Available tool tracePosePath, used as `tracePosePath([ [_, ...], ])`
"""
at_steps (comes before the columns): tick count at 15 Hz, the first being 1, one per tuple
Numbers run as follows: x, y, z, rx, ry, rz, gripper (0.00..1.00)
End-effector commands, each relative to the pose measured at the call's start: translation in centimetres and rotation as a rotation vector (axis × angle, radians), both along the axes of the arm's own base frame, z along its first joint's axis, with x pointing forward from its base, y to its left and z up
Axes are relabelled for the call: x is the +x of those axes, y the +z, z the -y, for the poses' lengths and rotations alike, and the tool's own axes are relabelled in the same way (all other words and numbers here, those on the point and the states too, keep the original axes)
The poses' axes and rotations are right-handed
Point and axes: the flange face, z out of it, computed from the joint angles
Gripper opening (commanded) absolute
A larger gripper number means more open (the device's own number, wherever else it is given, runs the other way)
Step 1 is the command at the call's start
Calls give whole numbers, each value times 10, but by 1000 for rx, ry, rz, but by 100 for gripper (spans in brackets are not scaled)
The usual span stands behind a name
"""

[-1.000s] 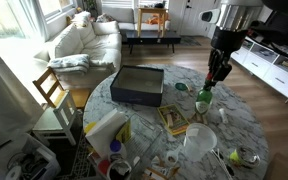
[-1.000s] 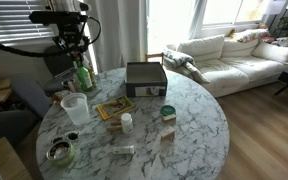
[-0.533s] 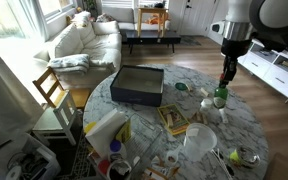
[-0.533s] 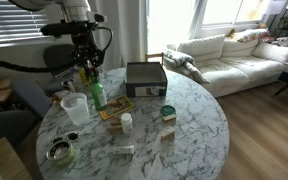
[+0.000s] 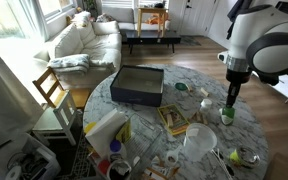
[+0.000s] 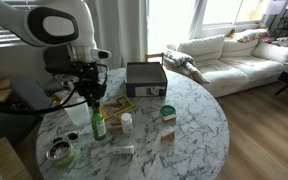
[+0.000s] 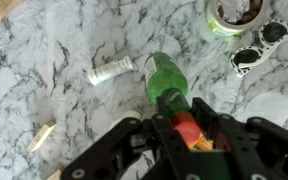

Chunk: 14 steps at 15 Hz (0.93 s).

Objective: Take the plastic cup out of the clear box then remove the green bottle from it and place the pair of sunglasses in it

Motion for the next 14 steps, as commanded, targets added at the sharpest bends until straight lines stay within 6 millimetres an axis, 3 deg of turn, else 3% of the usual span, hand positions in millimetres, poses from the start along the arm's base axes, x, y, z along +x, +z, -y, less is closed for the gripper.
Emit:
tracePosePath([
  [1,-21,-26,6,-12,-66,67,8],
  [6,-34,-46,10,5,-135,135,8],
  [12,-42,-55,11,8,-168,187,8],
  [13,-44,-55,12,6,-174,185,57],
  [14,-45,-54,12,4,-181,187,58],
])
